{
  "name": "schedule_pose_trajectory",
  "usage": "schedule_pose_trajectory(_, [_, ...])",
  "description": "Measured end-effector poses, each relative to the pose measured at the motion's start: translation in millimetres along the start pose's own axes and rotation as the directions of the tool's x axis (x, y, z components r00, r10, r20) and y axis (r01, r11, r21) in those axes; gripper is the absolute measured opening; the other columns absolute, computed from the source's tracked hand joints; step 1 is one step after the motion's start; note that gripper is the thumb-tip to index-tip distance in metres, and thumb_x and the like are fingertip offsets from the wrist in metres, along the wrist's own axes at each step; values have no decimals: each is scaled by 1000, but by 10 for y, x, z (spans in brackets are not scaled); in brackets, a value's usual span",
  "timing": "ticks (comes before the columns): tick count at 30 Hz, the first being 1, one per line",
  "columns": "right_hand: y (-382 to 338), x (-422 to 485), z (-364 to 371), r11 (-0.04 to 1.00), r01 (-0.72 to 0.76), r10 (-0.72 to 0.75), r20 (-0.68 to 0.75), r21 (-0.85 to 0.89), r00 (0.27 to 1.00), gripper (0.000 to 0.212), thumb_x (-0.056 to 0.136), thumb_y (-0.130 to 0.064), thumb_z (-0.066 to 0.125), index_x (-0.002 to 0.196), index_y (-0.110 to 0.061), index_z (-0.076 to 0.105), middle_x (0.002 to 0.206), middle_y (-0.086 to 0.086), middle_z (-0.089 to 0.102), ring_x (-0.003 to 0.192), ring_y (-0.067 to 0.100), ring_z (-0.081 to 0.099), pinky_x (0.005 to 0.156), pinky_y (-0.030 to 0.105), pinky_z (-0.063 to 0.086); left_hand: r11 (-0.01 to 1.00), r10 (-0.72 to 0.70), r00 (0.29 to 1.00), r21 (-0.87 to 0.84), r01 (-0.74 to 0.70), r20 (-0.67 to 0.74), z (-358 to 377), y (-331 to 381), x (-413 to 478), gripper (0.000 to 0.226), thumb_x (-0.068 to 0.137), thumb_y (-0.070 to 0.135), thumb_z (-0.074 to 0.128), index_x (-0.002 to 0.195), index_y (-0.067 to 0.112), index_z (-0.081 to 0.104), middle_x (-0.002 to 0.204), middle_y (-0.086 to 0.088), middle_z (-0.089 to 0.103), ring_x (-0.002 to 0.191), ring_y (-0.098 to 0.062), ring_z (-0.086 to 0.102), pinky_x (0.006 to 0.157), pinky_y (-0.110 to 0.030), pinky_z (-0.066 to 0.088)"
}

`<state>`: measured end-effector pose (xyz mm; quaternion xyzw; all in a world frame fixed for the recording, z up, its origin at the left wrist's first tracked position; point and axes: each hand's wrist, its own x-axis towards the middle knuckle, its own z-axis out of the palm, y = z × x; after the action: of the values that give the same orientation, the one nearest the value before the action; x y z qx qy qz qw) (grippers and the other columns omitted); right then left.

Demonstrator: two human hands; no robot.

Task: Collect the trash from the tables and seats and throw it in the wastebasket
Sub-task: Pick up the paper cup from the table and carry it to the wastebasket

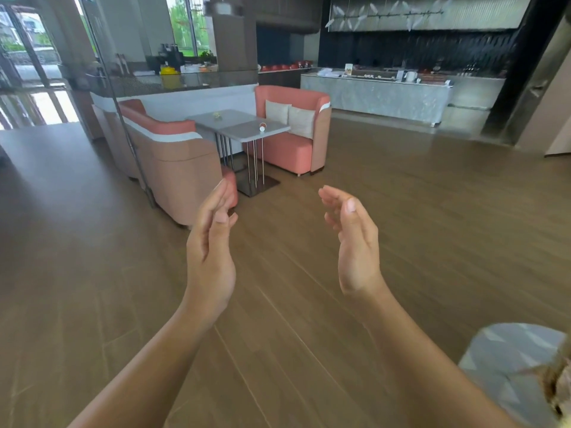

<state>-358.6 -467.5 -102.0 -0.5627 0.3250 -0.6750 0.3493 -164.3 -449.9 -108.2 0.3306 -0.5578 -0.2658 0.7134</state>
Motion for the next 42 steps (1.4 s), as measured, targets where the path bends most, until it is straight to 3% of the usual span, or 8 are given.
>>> schedule_pose_trajectory(4, [423,427,-201,1000,-19,18,-31,-25,999,48,100,-58,42,126,-27,69,133,-7,71,132,11,62,114,36,48,1000,-27,1000,-14,27,11,218,-486,359,41,105,43,40,144,37,52,156,7,54,146,-13,51,111,-27,48])
schedule_pose_trajectory(15, [1683,1824,-306,995,-41,36,-58,-87,998,41,100,-70,46,121,-46,71,136,-9,70,135,13,60,111,34,49,995,-72,997,-59,74,28,553,-2118,1624,40,105,40,40,141,40,56,152,11,58,147,-15,49,110,-27,49])
schedule_pose_trajectory(21, [2280,2892,-169,993,-62,50,-112,-100,992,44,98,-57,43,122,-31,69,131,-5,72,130,13,63,107,33,51,990,-108,993,-81,112,53,691,-2899,2554,42,104,43,41,143,35,55,153,9,57,148,-17,49,114,-30,48])
schedule_pose_trajectory(24, [2580,3358,-107,993,-62,49,-130,-100,990,43,98,-57,43,121,-32,69,129,-5,72,129,15,63,109,40,50,985,-137,987,-94,145,86,785,-3234,2992,43,102,43,41,143,34,53,151,17,58,148,-14,48,114,-30,47])
schedule_pose_trajectory(29, [3126,4013,-125,991,-91,76,-155,-93,985,42,98,-57,43,122,-34,69,128,-8,73,129,13,63,113,46,49,980,-171,980,-85,180,103,957,-3819,3566,45,101,44,42,143,34,53,151,13,58,147,-13,49,116,-33,46])
schedule_pose_trajectory(36, [3956,5014,-218,992,-112,103,-133,-62,986,42,97,-57,45,123,-35,69,128,-9,73,128,11,63,111,41,50,977,-200,976,-49,205,91,1282,-4728,4354,44,101,44,43,142,34,55,152,8,59,147,-12,49,117,-38,44])
schedule_pose_trajectory(42, [4744,6188,-437,993,-107,104,-78,-46,992,42,97,-58,44,123,-36,69,127,-12,73,125,9,63,111,45,49,979,-202,978,-9,203,43,1763,-5589,5206,44,101,43,43,142,36,56,152,9,59,147,-10,49,118,-43,43])
